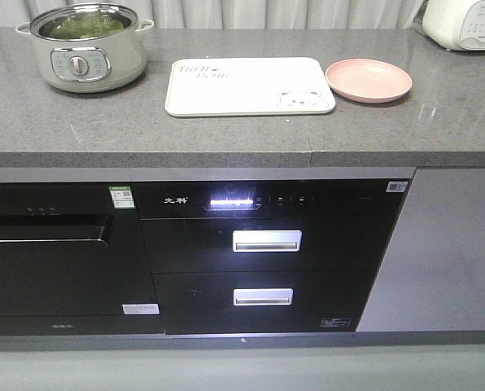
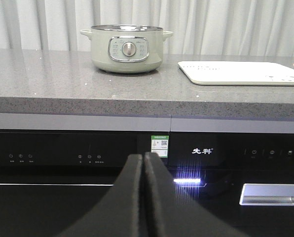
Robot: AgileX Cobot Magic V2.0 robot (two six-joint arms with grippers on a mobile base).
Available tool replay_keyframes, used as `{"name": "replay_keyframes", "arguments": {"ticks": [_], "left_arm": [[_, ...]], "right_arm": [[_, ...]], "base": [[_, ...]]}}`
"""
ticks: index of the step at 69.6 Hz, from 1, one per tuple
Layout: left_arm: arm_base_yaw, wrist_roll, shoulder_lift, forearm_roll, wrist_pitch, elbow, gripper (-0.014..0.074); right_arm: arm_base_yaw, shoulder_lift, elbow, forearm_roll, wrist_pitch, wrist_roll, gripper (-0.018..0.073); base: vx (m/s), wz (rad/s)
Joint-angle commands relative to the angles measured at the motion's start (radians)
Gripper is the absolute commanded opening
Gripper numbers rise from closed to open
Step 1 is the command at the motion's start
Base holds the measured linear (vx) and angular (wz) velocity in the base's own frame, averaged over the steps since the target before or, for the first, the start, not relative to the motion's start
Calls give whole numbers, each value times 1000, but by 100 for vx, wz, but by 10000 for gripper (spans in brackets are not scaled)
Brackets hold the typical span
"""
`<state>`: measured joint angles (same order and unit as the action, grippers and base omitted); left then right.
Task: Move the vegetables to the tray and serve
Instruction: 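Drive the base forward toward the counter with the pot and tray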
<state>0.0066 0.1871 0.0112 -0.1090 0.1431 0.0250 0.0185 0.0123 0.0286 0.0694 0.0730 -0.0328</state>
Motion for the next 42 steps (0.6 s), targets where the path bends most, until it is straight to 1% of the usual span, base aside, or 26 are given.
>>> {"name": "replay_keyframes", "arguments": {"ticks": [1, 42], "left_arm": [[2, 0, 15, 0, -69, 8, -8], [2, 0, 15, 0, -69, 8, -8]], "right_arm": [[6, 1, 6, -8, -79, -2, -4], [6, 1, 6, -8, -79, -2, -4]], "base": [[11, 2], [9, 0]]}}
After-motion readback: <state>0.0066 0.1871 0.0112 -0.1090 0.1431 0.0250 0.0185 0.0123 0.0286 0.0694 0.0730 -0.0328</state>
